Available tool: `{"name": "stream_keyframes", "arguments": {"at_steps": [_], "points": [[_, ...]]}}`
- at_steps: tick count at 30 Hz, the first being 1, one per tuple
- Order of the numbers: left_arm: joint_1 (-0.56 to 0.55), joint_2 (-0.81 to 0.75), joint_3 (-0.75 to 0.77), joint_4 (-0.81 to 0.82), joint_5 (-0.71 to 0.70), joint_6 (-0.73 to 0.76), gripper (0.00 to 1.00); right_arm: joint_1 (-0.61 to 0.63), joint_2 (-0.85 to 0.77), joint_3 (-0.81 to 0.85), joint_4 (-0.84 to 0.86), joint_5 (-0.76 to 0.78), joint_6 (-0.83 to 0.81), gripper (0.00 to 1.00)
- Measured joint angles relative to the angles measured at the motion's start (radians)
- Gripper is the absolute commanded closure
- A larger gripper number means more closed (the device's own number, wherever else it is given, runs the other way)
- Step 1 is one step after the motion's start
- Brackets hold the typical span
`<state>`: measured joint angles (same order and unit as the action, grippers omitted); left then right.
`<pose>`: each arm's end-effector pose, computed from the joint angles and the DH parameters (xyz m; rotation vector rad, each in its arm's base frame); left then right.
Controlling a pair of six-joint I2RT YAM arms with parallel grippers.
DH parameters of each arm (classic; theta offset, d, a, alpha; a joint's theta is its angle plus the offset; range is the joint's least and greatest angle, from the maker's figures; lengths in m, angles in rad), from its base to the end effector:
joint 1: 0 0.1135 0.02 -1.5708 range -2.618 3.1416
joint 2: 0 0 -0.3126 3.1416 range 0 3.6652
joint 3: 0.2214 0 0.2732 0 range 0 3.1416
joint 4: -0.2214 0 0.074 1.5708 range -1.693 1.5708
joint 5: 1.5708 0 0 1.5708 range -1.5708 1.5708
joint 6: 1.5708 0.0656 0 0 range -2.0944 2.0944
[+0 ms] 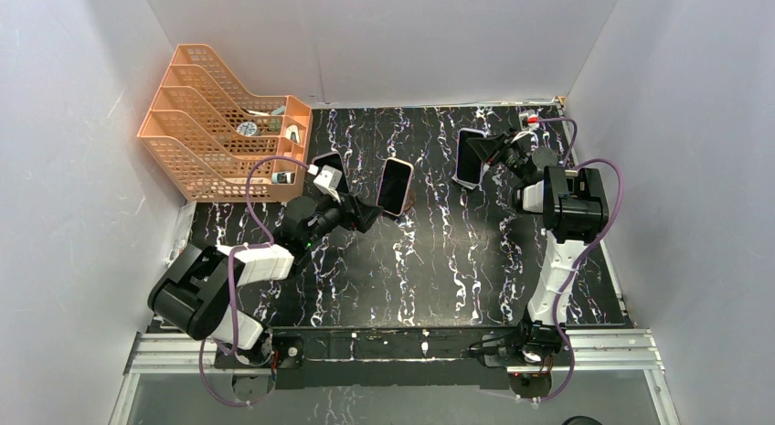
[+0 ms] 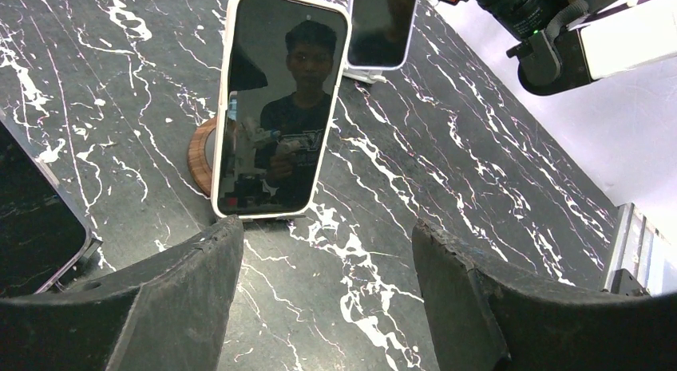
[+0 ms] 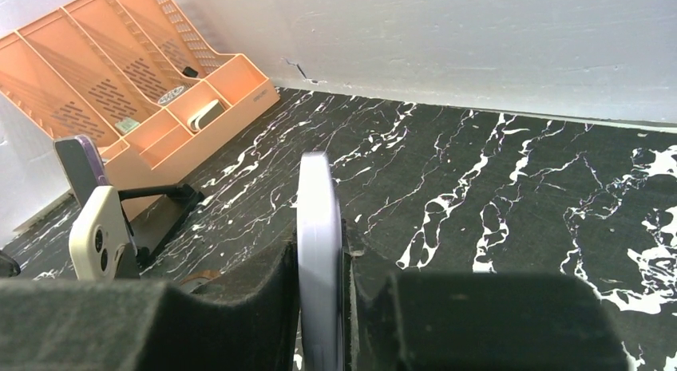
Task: Place the phone on the phone stand
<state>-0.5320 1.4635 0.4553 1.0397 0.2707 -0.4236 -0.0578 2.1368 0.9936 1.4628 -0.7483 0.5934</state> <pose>0.2639 -0.1757 0.2352 0.3124 1.5913 -0.9563 0.4704 0.0175 0.1980 -0.2396 1.3770 0.9148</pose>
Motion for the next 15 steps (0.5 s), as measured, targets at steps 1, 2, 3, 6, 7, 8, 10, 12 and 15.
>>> {"name": "stream_keyframes", "arguments": {"at_steps": [1,2,3,6,7,8,10,12,15], "points": [[0.000,0.000,0.000,0.000,0.000,0.000,0.26,0.000,0.000,0.000,0.001,0.001,0.000,0.69],[0.000,0.001,0.000,0.000,0.000,0.000,0.26,0.000,0.000,0.002,0.003,-0.001,0.000,0.69],[0.000,0.001,0.000,0.000,0.001,0.000,0.26,0.000,0.000,0.004,0.006,0.000,-0.001,0.69],[0.000,0.001,0.000,0.000,0.002,0.000,0.26,0.000,0.000,0.018,0.013,0.001,-0.003,0.78],[0.000,0.001,0.000,0.000,0.002,0.000,0.26,0.000,0.000,0.021,0.015,0.000,-0.004,0.86],[0.000,0.001,0.000,0.000,0.002,0.000,0.26,0.000,0.000,0.023,0.015,-0.001,-0.004,0.91],[0.000,0.001,0.000,0.000,0.003,0.000,0.26,0.000,0.002,0.024,0.014,-0.003,-0.005,0.96],[0.000,0.001,0.000,0.000,0.003,0.000,0.26,-0.001,0.004,0.025,0.019,-0.005,-0.005,0.99],[0.000,0.001,0.000,0.000,0.003,0.000,0.26,-0.001,0.005,0.025,0.023,-0.006,-0.005,0.99]]}}
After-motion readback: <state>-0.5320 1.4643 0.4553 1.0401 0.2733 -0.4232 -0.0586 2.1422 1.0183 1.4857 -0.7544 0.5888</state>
